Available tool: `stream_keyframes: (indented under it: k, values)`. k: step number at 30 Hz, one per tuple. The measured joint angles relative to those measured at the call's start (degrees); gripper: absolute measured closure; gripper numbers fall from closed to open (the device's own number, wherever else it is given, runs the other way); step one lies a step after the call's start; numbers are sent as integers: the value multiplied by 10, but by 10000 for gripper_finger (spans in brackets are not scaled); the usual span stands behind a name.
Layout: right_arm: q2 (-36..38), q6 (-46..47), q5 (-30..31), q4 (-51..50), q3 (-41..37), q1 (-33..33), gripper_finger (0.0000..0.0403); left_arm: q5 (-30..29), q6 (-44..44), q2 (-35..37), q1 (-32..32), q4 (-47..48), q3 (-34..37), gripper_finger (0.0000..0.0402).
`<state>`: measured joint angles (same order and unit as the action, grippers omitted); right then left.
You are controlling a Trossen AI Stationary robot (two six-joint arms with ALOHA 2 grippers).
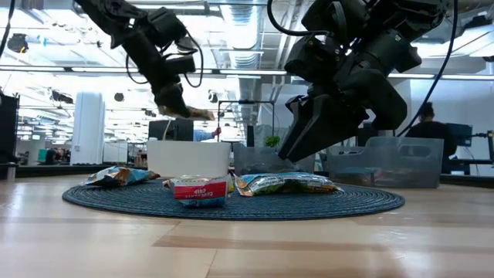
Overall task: Pick and place Granola Bars by type
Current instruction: Put the yellow granola bar into the white bin
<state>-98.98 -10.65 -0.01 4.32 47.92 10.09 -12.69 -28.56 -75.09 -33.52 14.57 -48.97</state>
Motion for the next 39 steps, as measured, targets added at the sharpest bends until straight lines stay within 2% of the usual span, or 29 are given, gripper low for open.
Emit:
stream_keyframes:
  k: [4, 10, 13, 15, 18, 20, 23, 27, 35, 39]
  values:
    - [0, 0, 0, 0, 0, 0, 265, 7, 1, 0, -13, -2, 0, 314]
    - [0, 1, 0, 0, 0, 0, 265, -19, 21, 0, -13, -17, 0, 240]
    - [0, 1, 0, -1, 0, 0, 265, -27, 71, 6, -12, -19, 0, 212]
    - [0, 1, 0, -5, 0, 0, 265, -19, 141, 16, -9, -6, 0, 201]
    - [0, 1, 0, -14, 0, 0, 265, 48, 249, 30, 6, 63, 0, 195]
    - [0, 2, 0, -15, 0, 0, 265, 75, 304, 35, 31, 120, 0, 196]
    - [0, 6, 0, -15, 0, 0, 265, 75, 366, 38, 78, 198, 0, 201]
    - [0, 12, 0, -14, 0, 0, 265, 75, 432, 38, 153, 258, 0, 208]
    - [0, 12, 0, -13, 0, -1, 265, 71, 535, 38, 321, 265, 0, 210]
    - [0, 12, 0, -13, 0, -1, 265, 40, 577, 38, 393, 265, 0, 210]
